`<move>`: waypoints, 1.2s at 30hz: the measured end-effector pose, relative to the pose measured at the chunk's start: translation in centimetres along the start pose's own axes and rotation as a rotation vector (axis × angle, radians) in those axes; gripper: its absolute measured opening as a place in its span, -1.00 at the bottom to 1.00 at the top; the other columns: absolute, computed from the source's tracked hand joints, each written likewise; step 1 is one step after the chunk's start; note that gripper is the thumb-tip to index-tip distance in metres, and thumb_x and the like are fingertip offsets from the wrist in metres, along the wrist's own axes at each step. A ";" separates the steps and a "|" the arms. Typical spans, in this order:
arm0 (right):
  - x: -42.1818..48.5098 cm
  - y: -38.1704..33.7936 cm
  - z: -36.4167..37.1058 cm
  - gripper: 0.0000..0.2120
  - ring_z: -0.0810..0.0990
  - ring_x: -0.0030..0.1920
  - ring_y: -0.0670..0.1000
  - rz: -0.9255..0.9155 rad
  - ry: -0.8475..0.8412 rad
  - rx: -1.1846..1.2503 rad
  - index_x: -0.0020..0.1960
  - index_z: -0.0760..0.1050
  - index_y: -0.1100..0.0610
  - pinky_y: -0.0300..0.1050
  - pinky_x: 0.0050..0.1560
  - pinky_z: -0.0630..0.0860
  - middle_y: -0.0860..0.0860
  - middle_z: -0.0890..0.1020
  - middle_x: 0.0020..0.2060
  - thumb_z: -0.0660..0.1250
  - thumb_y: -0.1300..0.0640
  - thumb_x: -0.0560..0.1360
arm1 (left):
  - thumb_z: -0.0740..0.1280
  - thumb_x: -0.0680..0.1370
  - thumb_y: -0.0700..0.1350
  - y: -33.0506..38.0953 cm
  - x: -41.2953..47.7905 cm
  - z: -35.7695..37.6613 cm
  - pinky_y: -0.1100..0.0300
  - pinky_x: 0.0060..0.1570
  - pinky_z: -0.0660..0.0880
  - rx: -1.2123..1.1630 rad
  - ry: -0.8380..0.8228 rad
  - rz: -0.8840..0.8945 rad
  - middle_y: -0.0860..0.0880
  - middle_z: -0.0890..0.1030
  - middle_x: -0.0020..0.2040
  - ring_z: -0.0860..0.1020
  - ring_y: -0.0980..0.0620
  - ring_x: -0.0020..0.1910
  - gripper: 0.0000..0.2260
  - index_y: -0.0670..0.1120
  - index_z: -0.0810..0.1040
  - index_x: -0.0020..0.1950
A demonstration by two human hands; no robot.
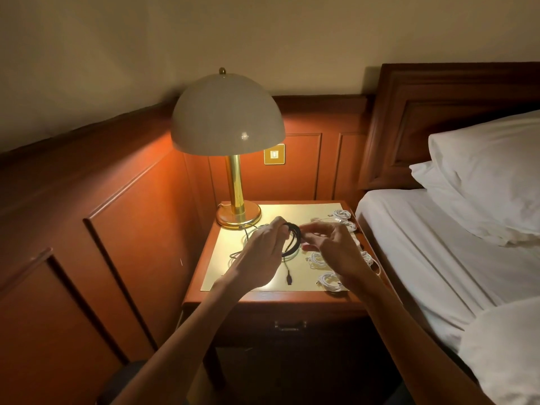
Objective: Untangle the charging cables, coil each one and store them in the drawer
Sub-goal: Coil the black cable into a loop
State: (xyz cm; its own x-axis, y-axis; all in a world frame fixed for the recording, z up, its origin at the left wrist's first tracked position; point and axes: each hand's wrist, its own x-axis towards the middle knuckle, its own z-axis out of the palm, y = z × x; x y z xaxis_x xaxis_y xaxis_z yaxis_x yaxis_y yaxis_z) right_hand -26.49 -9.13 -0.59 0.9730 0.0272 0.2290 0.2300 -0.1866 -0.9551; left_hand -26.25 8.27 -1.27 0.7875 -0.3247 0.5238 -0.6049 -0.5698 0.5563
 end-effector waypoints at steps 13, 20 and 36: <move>-0.1 -0.5 0.6 -0.84 0.67 0.11 0.08 0.357 -0.271 0.235 0.10 0.60 0.24 -0.16 -0.03 0.58 0.09 0.73 -0.01 0.41 0.22 0.54 | 0.05 0.66 -0.05 -1.2 0.1 -0.9 0.48 -0.35 0.30 0.123 -0.033 0.176 0.17 0.40 -0.22 0.46 0.22 -0.31 -0.87 -0.02 0.35 -0.02; -0.5 0.1 0.5 -0.83 0.71 0.06 0.10 0.297 -0.279 0.282 0.07 0.63 0.29 -0.09 -0.01 0.64 0.14 0.72 0.00 0.46 0.29 0.48 | 0.07 0.70 -0.11 -1.6 -0.3 -0.2 0.37 -0.37 0.39 0.007 -0.098 0.118 0.15 0.47 -0.23 0.51 0.16 -0.30 -0.86 -0.05 0.38 -0.01; -0.3 2.3 2.0 -0.74 0.61 -0.09 -0.07 -0.917 0.391 -0.592 0.14 0.61 0.05 -0.18 -0.28 0.62 0.13 0.58 0.04 0.50 0.25 0.48 | 0.03 0.69 0.00 -0.6 1.3 -1.8 0.20 -0.16 0.43 -0.230 -0.203 -0.105 0.19 0.39 -0.20 0.38 0.15 -0.26 -0.75 0.00 0.44 -0.05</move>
State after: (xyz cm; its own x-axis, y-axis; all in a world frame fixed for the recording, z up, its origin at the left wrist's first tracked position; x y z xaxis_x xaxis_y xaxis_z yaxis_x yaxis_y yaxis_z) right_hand -26.25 -7.61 -3.23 0.3499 0.1036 0.9311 0.7020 -0.6871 -0.1874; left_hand -25.08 9.62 0.23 0.8403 -0.4303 0.3298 -0.5121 -0.4301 0.7435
